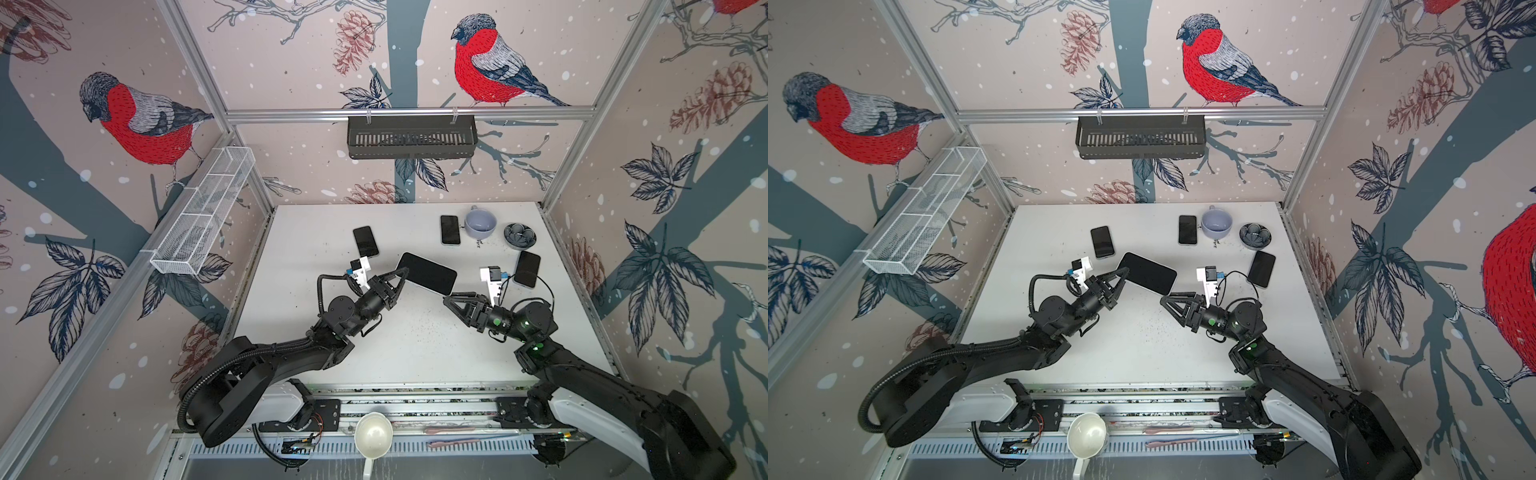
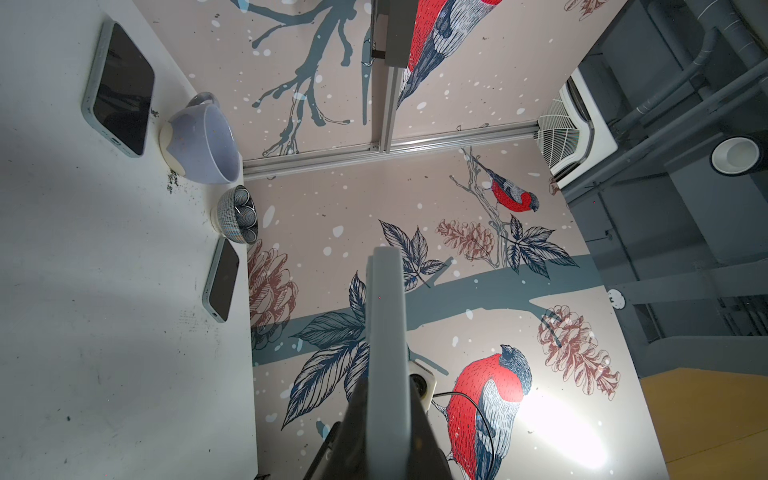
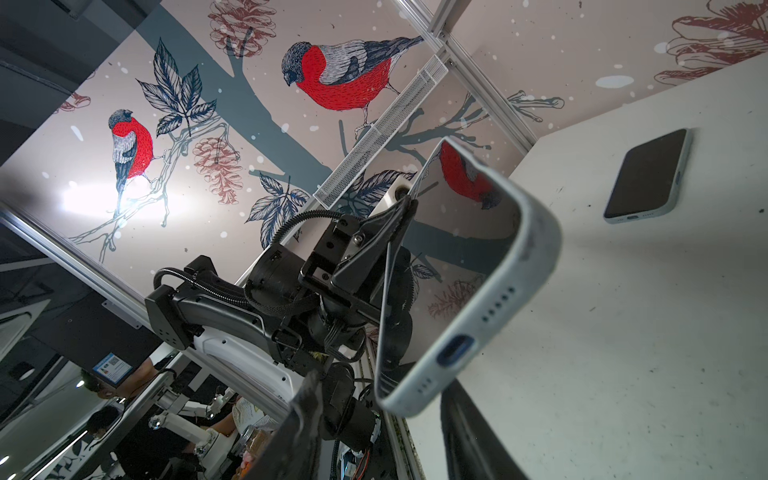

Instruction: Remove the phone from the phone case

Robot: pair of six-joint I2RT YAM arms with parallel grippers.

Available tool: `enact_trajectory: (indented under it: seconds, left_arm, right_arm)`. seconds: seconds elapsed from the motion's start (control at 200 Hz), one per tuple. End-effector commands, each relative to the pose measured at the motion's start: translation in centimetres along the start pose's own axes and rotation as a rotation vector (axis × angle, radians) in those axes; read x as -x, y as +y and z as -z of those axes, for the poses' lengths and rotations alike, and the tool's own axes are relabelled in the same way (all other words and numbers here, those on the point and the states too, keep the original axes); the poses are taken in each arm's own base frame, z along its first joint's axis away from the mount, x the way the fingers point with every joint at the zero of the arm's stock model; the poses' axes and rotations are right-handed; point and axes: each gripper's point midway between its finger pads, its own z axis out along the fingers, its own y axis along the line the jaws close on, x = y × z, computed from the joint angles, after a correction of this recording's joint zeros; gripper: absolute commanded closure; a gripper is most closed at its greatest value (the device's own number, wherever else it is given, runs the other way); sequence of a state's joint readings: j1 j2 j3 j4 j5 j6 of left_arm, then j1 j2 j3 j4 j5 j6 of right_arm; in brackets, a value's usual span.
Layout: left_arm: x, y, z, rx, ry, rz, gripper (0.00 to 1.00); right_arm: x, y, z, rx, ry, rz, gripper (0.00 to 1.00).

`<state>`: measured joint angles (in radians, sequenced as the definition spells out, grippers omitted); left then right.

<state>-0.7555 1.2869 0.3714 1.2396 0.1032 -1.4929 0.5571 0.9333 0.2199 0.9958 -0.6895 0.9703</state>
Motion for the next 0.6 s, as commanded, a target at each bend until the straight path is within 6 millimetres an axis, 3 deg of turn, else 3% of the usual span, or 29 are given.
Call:
enact_trajectory:
  seconds: [0.0, 0.59]
  left_arm:
    - [0.31, -2.90, 0.27, -0.120, -0.015, -0.009, 1.00]
    - [0.30, -2.66, 0.52, -0.118, -0.016, -0.017, 1.00]
  right_arm:
    - [0.95, 0.99, -0.13, 0.038, -0.027, 0.021, 0.55]
    - [1.03, 0.39, -0.10, 0.027, -0.033, 0.013, 0.70]
